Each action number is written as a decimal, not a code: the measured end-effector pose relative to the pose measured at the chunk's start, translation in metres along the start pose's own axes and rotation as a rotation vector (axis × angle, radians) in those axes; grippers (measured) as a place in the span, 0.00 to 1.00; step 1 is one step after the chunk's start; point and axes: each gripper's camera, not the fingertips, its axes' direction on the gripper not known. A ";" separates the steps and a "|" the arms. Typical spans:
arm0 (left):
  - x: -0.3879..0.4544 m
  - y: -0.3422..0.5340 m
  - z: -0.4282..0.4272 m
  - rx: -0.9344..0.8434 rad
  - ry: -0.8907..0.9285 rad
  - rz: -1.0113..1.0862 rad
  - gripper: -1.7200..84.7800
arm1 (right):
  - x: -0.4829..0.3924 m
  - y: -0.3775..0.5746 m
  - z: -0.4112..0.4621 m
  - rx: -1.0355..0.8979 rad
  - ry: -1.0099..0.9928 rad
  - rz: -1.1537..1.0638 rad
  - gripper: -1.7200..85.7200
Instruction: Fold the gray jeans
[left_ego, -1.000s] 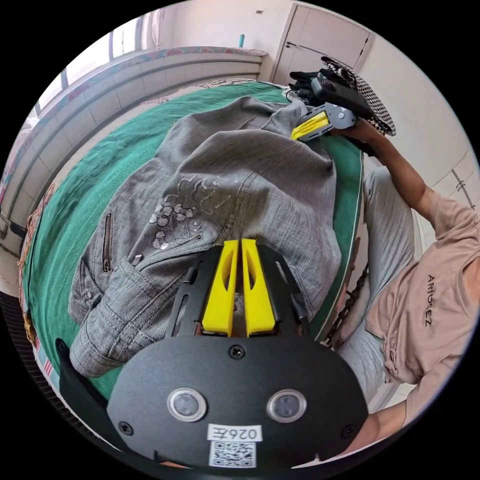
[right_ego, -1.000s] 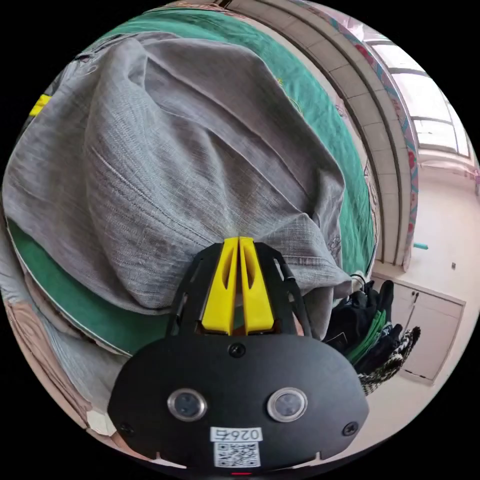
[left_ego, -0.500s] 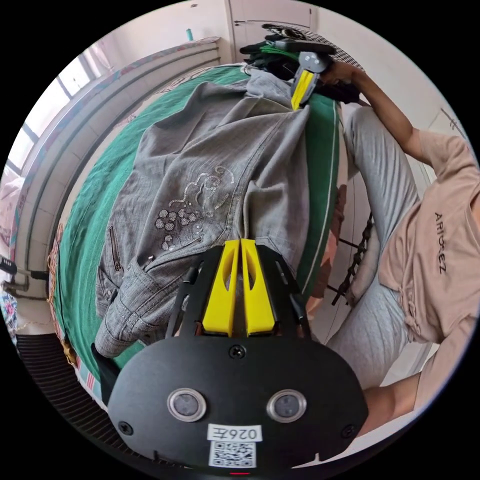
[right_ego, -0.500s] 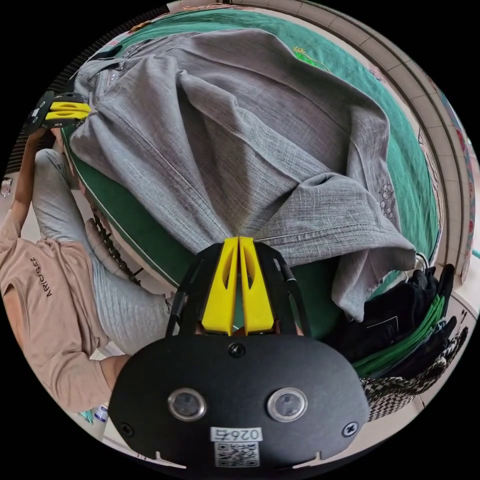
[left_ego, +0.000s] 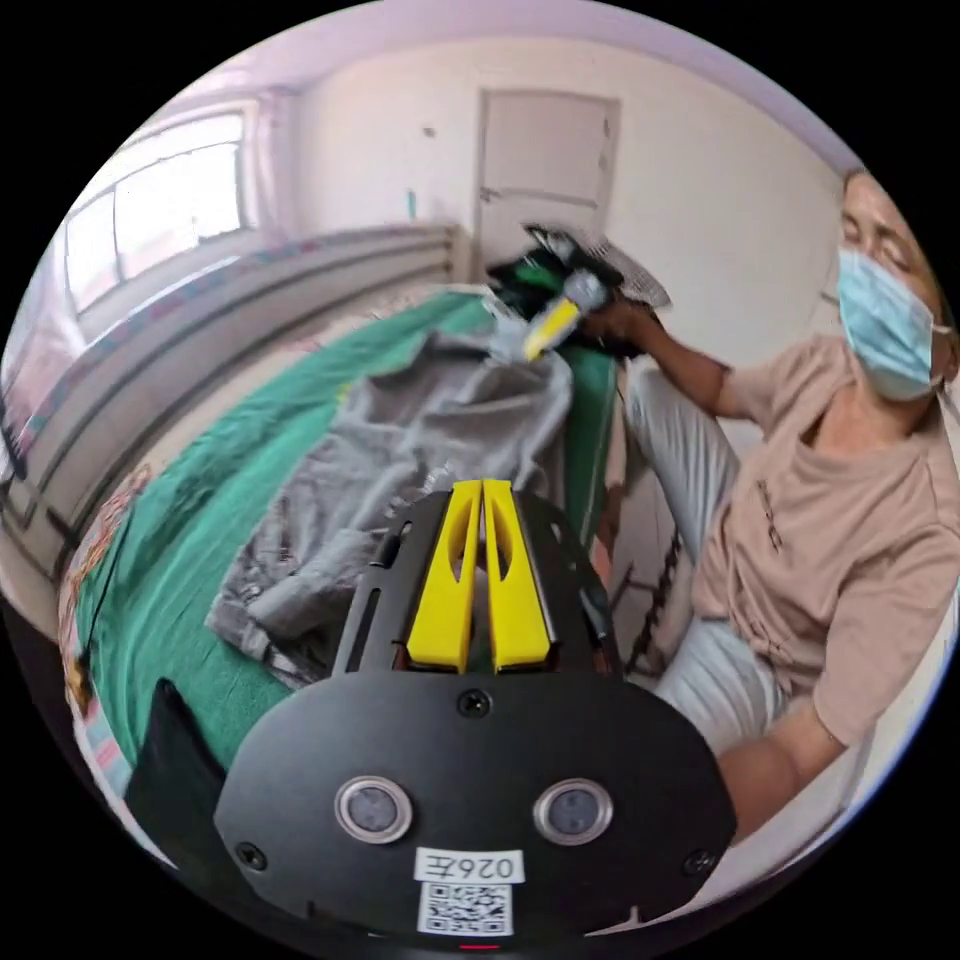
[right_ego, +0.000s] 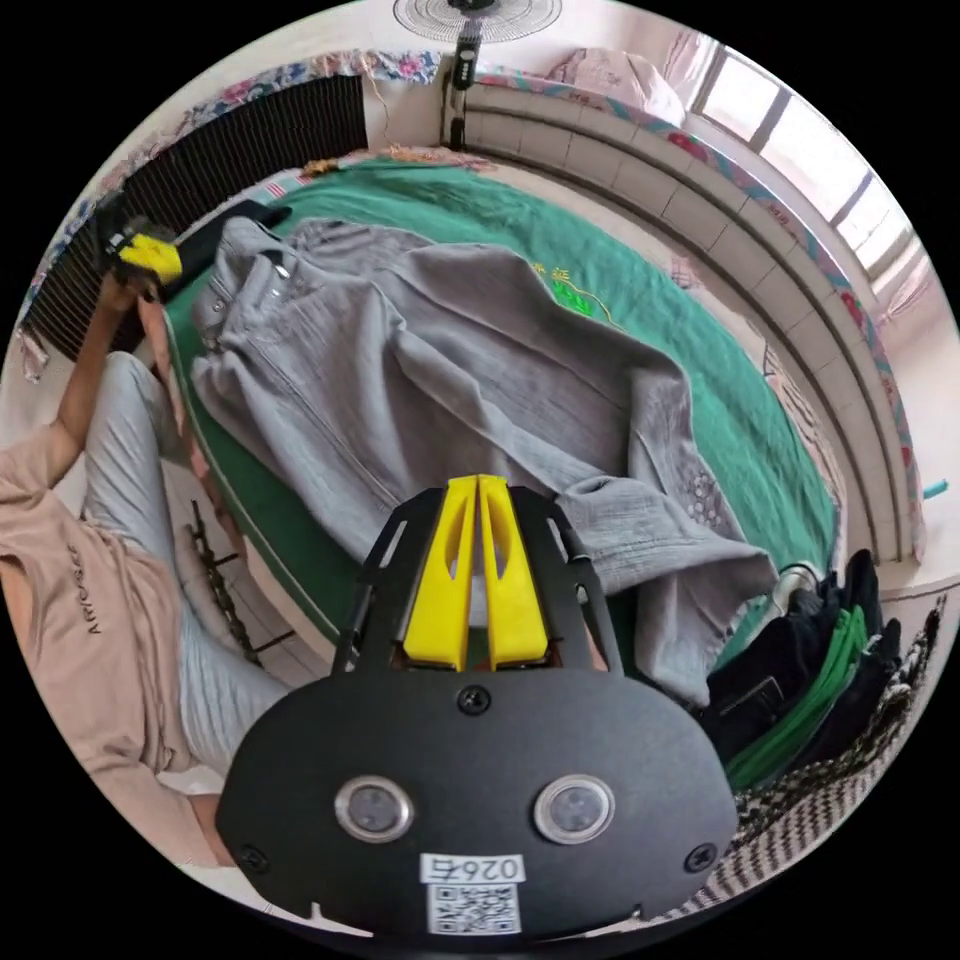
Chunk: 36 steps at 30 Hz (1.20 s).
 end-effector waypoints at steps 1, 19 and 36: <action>-0.020 0.016 -0.020 0.108 -0.086 -0.108 0.01 | -0.003 0.000 0.005 -0.025 0.040 -0.004 0.01; -0.197 0.139 0.012 -0.184 0.049 -0.632 0.01 | -0.053 0.053 0.046 -0.404 -0.046 -0.299 0.01; -0.265 0.204 0.070 -0.115 -0.340 -1.013 0.17 | 0.018 0.212 -0.084 0.202 -0.305 0.146 0.01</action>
